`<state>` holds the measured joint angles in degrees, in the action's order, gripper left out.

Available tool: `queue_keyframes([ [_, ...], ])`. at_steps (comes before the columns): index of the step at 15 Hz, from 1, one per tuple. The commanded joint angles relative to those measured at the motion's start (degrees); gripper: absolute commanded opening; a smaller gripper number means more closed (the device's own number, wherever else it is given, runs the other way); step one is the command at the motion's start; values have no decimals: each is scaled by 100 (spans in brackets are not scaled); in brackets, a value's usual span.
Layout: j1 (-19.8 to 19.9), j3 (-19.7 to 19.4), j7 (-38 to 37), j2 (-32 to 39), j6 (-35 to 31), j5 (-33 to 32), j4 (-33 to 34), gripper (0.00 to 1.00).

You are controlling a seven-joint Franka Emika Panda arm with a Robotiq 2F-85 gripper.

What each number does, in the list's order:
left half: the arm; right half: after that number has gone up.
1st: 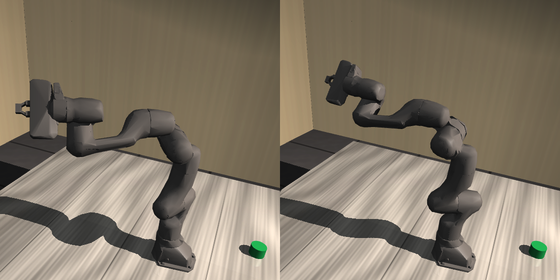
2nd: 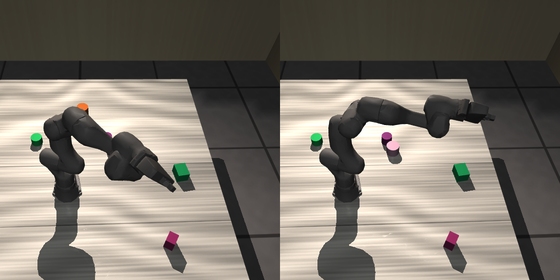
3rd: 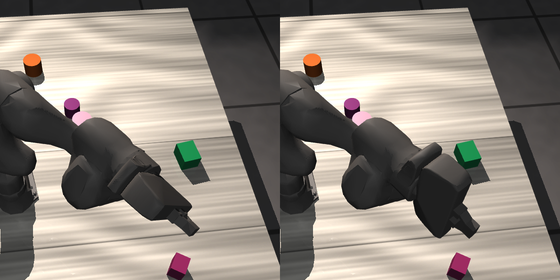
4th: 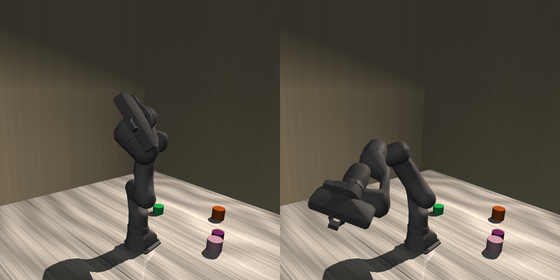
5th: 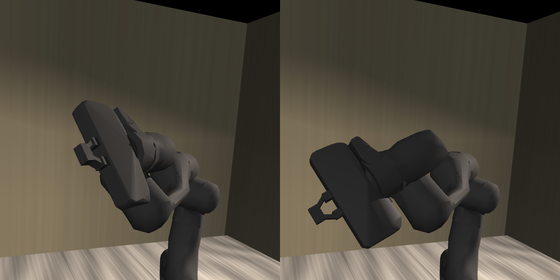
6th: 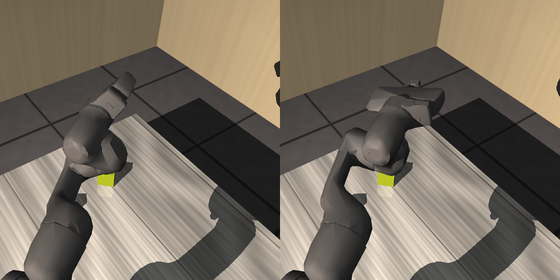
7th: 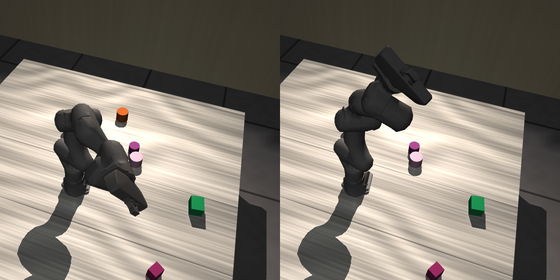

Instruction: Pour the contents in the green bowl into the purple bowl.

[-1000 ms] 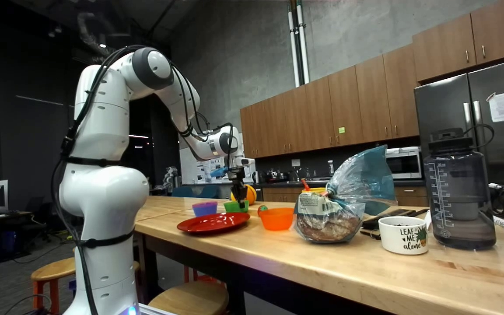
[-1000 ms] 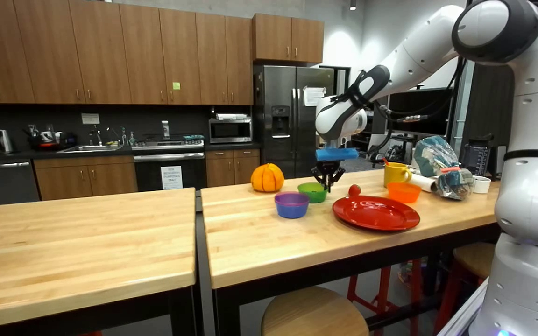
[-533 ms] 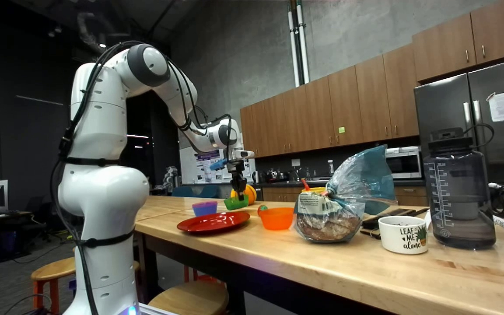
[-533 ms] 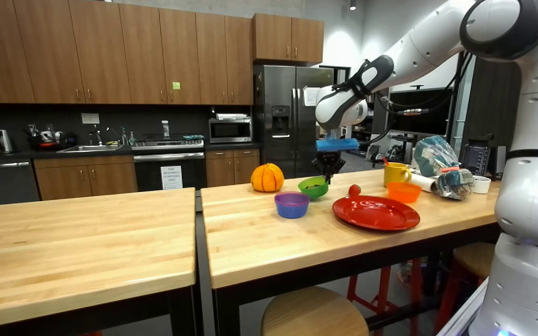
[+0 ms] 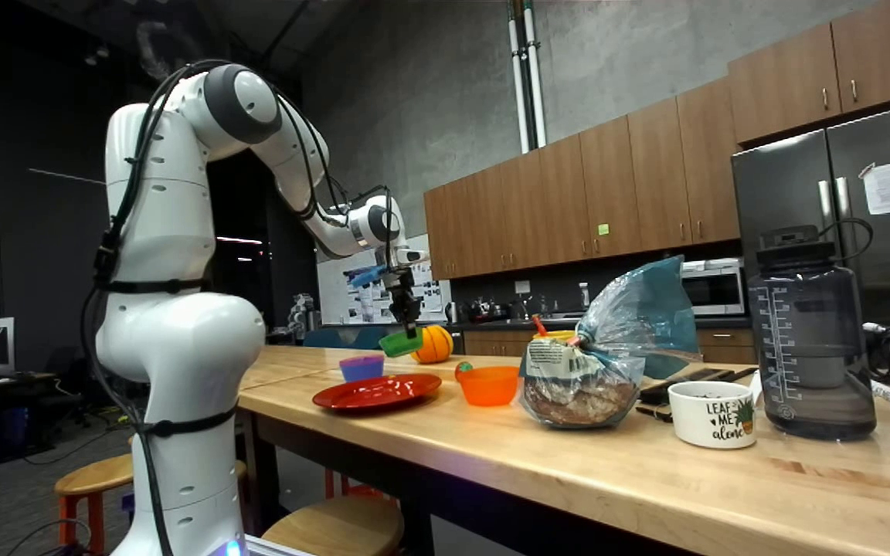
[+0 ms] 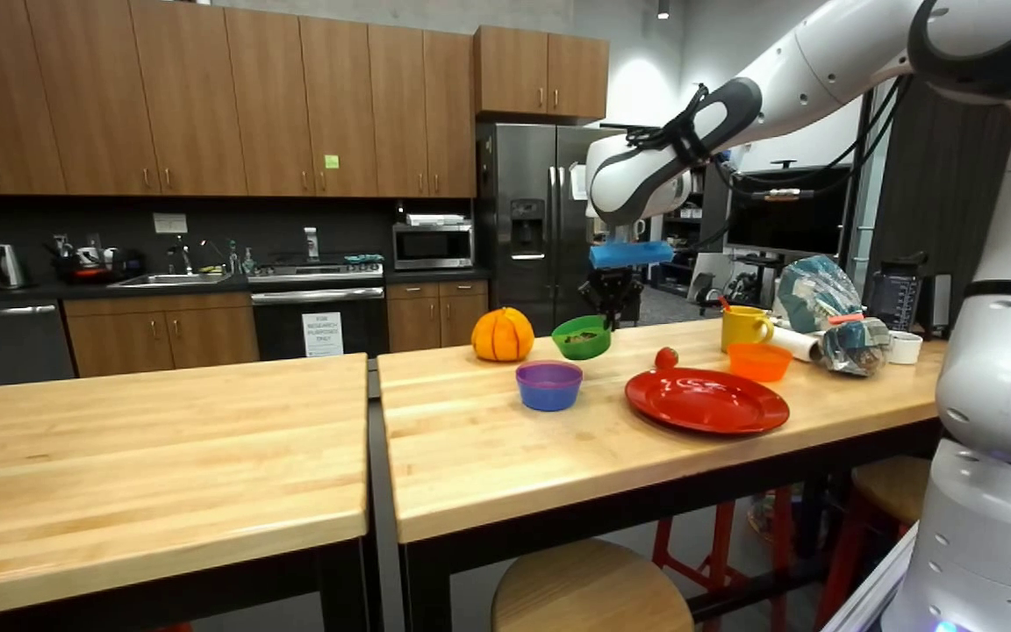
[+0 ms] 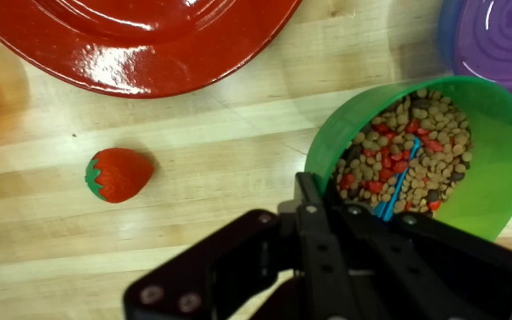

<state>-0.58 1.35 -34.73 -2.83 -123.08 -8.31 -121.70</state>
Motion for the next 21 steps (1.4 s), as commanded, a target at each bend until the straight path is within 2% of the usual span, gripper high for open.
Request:
queue_keyframes([
  [1, -110, 213, -219, -427, 196, -601, -193, 1],
  [6, -266, 641, -748, -629, 458, -1684, -245, 1],
  [13, -631, 1253, -1772, -378, 989, -3015, -178, 1],
  [21, -1010, 1484, -2650, -48, 1551, -4391, -23, 1],
])
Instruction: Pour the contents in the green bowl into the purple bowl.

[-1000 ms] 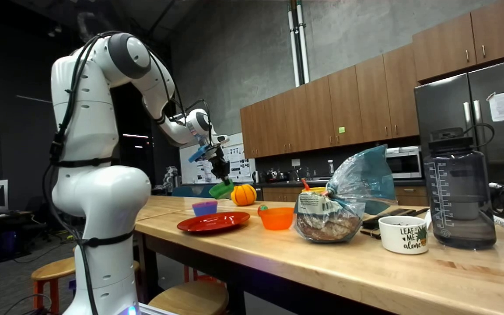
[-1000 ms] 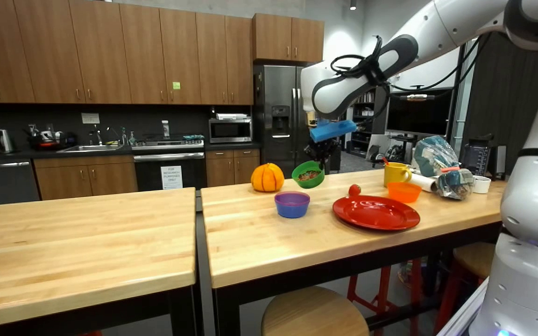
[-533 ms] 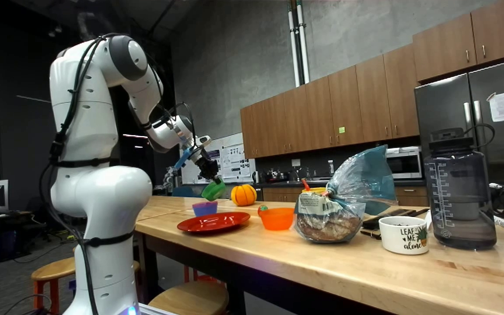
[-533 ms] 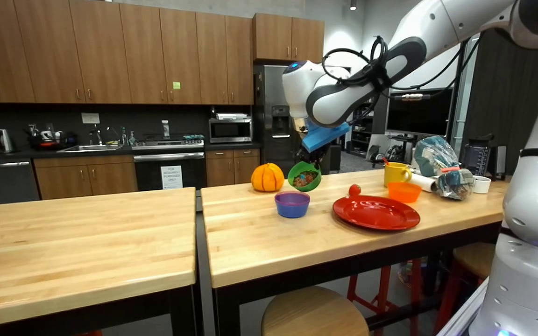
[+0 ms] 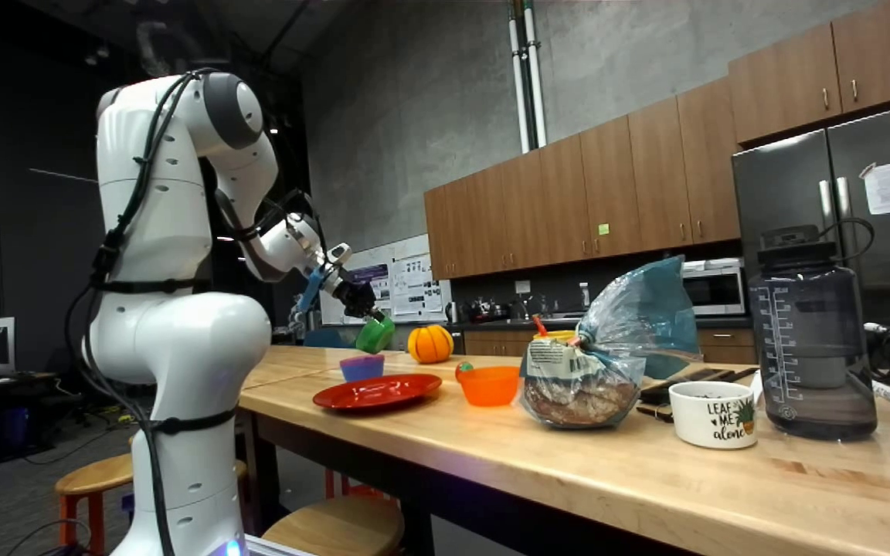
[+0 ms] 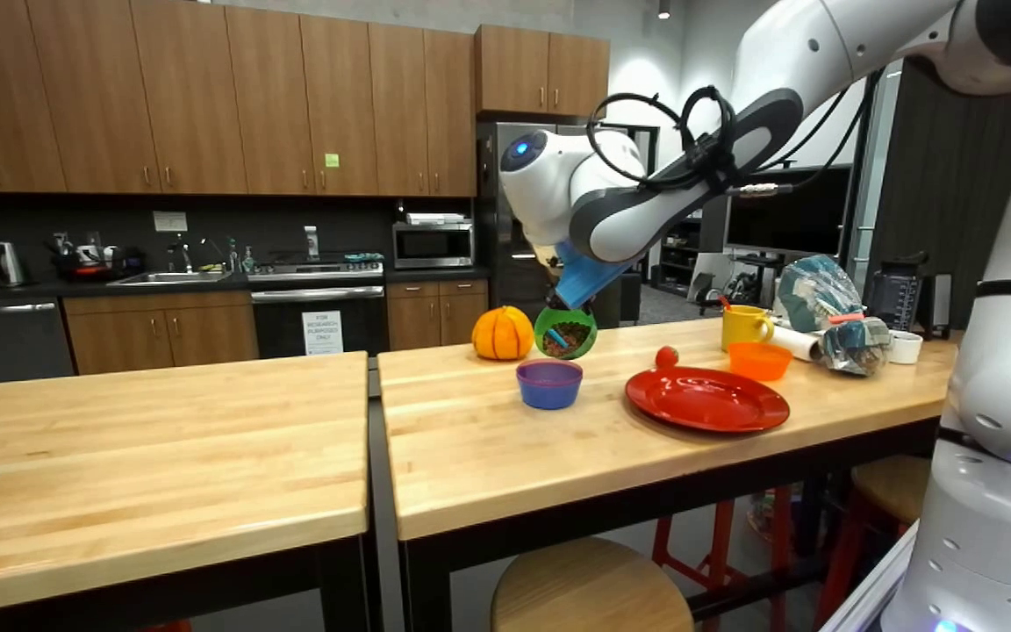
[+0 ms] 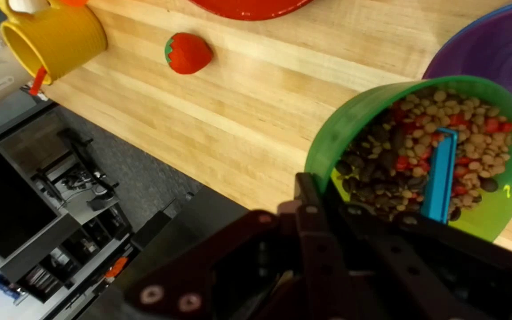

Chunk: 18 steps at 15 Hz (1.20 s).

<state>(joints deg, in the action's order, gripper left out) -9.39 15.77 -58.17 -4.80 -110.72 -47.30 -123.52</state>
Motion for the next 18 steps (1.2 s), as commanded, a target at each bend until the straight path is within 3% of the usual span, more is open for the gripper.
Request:
queue_keyframes([
  [1, -172, 48, -374, 200, 391, -612, 167, 1],
  [12, -704, 181, -1198, 669, 1247, -1762, 152, 1],
  [18, -980, 324, -1518, 866, 1974, -2038, 146, 1],
])
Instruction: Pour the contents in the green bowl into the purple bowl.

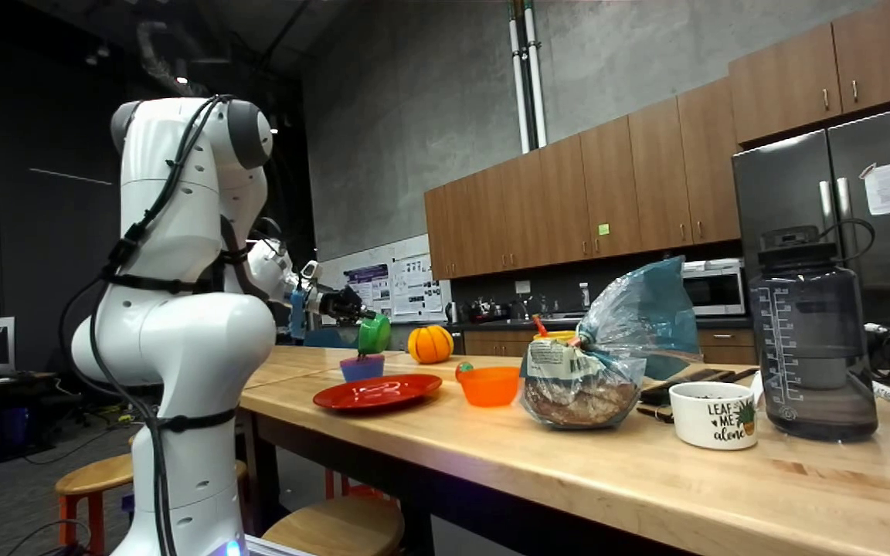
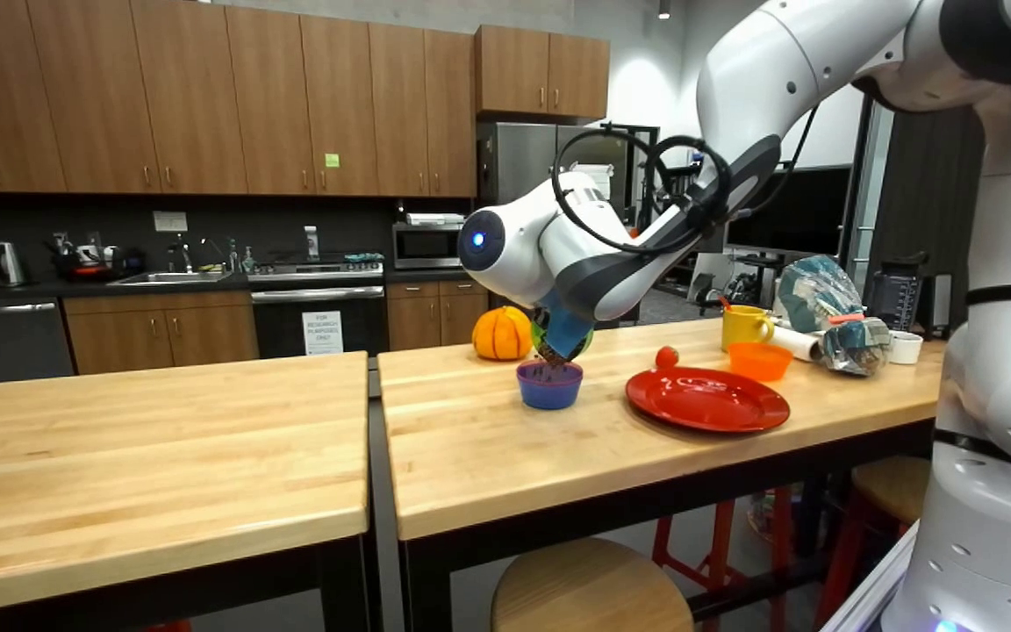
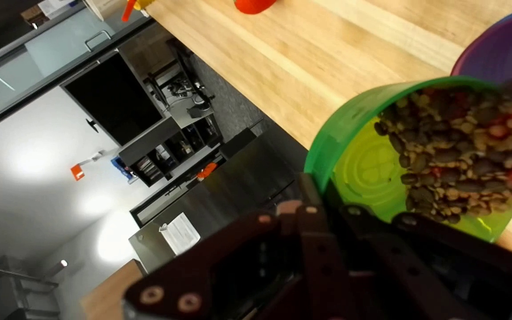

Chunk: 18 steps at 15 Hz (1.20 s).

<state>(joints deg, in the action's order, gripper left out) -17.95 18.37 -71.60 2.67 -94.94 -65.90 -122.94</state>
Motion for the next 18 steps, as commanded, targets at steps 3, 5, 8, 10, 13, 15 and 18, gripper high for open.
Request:
queue_keyframes([
  [3, -216, 108, -271, 225, 655, -251, 108, 1],
  [5, -271, 135, -356, 293, 793, -351, 134, 1],
  [8, -344, 167, -385, 405, 995, -483, 190, 1],
  [10, -383, 190, -366, 479, 1113, -564, 234, 1],
  [13, -467, 232, -356, 590, 1314, -618, 300, 1],
  [15, -525, 262, -356, 664, 1468, -652, 350, 1],
  [18, -627, 307, -367, 805, 1738, -761, 456, 1],
])
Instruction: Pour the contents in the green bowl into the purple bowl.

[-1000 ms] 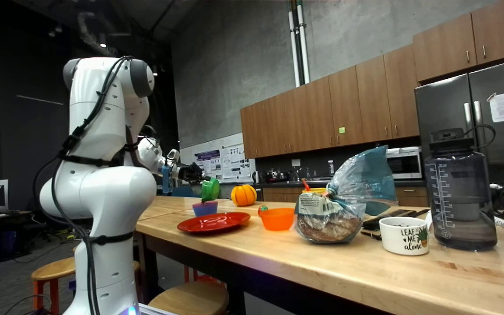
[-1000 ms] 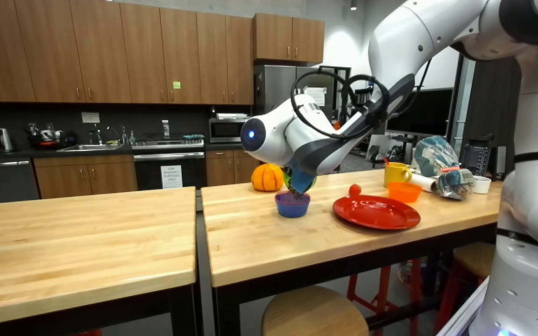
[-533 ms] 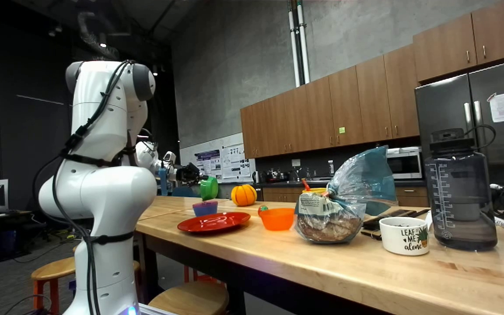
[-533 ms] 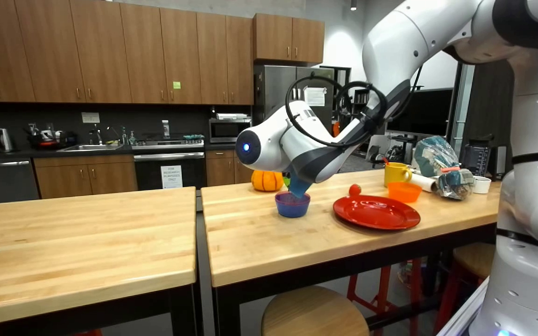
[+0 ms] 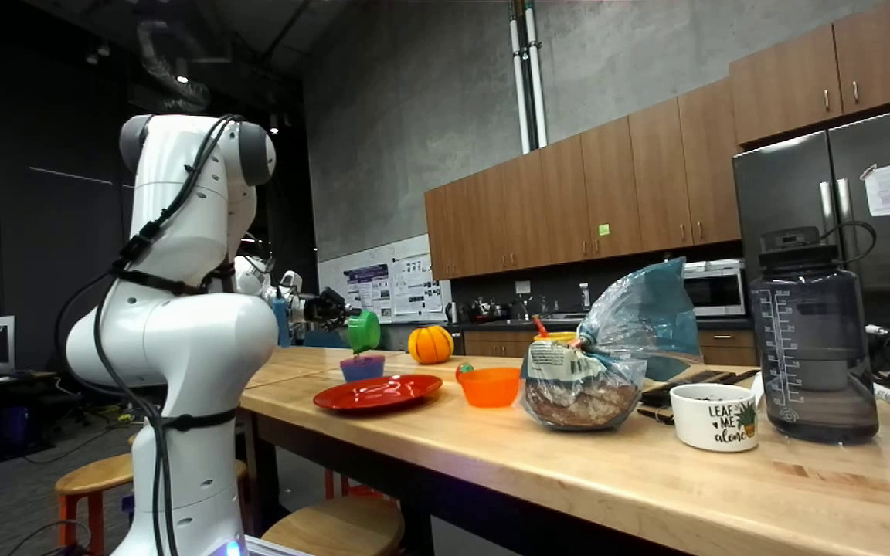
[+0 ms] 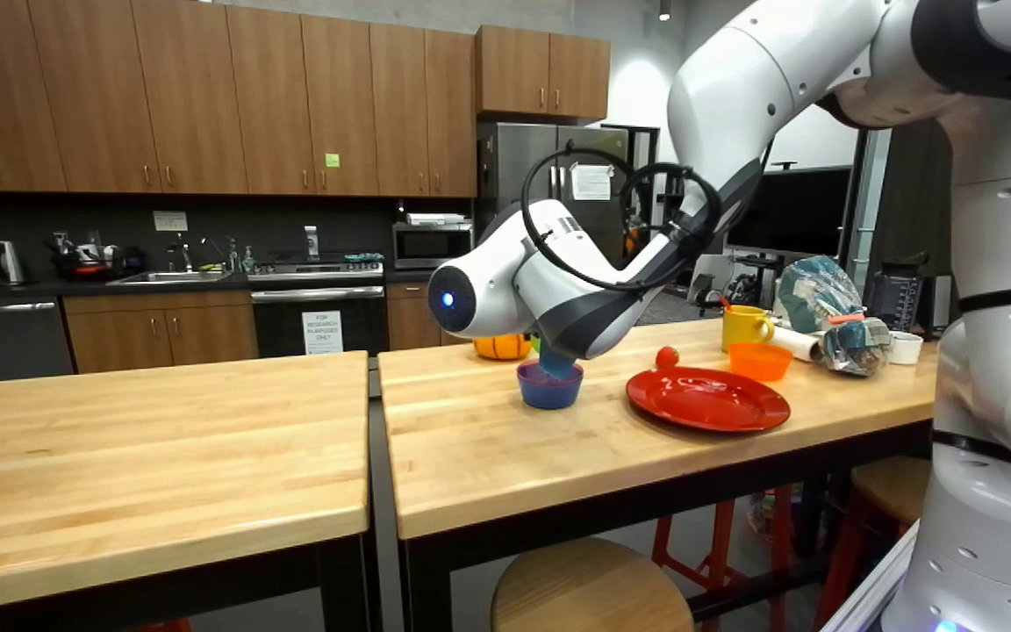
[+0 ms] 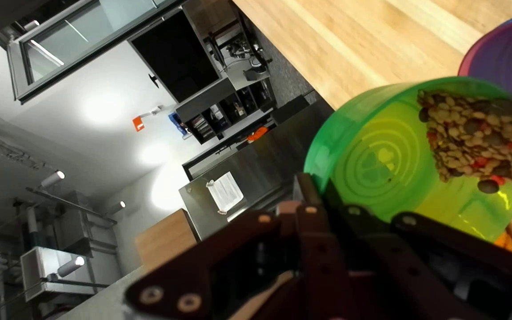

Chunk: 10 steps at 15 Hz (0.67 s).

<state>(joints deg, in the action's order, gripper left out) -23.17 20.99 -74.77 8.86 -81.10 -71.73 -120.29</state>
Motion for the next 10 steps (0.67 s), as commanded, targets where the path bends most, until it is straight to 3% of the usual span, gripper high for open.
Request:
queue_keyframes([
  [1, -145, 61, -39, 244, 461, -228, 237, 1],
  [10, -306, 53, 43, 734, 1106, -974, 443, 1],
])
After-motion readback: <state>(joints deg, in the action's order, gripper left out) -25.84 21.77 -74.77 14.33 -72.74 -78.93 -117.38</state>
